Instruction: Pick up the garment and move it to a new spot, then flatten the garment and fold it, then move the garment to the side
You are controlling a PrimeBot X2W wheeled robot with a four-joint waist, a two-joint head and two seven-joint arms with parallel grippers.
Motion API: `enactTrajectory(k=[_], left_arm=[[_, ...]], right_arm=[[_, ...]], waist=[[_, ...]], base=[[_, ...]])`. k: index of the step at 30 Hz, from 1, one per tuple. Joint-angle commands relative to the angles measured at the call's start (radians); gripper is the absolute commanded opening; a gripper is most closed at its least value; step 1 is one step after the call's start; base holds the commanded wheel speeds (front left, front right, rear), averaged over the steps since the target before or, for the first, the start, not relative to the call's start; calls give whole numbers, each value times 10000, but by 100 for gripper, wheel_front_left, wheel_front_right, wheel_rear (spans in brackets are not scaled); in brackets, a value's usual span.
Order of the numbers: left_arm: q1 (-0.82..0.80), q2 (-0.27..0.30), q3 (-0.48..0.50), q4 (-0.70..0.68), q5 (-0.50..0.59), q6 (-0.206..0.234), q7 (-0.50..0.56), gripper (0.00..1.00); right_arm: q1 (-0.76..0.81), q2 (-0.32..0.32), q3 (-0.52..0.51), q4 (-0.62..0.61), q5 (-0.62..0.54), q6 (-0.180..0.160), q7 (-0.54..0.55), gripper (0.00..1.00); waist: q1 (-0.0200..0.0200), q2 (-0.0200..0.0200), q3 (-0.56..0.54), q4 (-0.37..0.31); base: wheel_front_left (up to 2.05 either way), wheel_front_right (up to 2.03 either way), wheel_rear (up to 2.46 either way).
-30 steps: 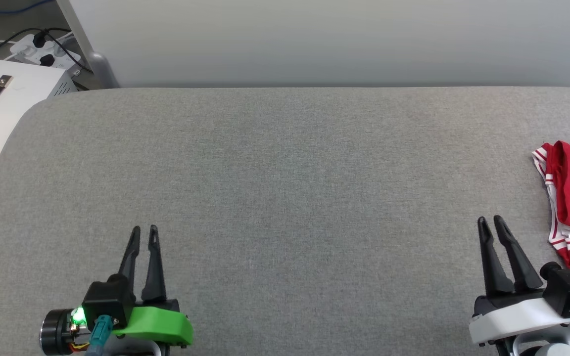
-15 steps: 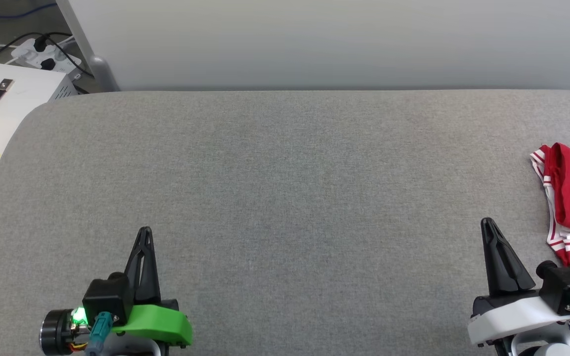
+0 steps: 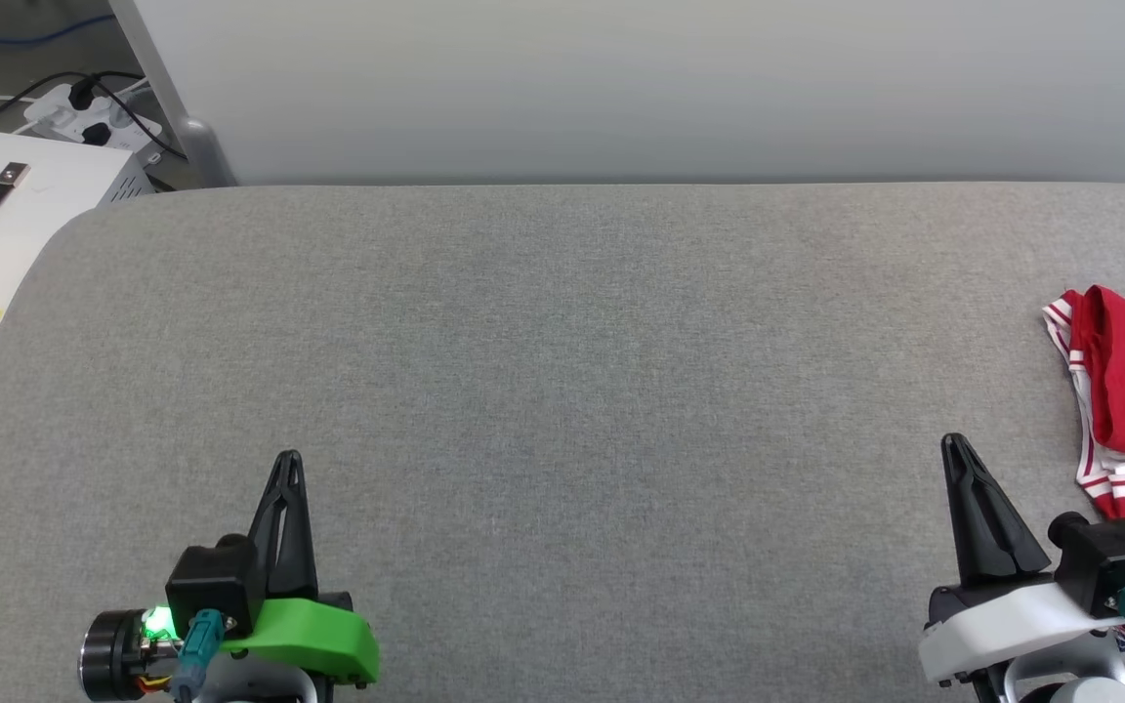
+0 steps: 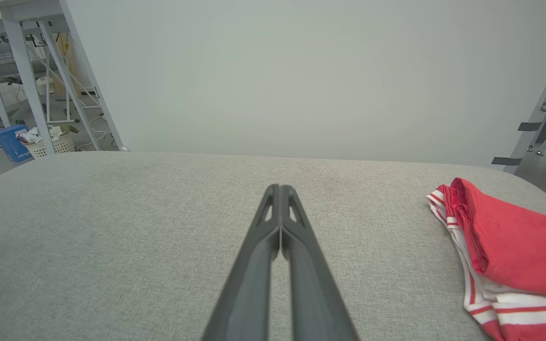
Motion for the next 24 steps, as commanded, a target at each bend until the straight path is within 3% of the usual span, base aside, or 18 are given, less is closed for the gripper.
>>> enactTrajectory(k=[1,24], left_arm=[[-88,-67,30,-34,135,-37,54,0],[-167,-134,116,-69,306,-131,552,0]], right_arm=[[-98,17,-7,0,-138,-2,65,0],[-183,87,-13,1,-457,-3,565,0]], waist=[[0,0,-10,-1],[0,0,-165,-19]], base=[[0,0,0],[0,0,0]])
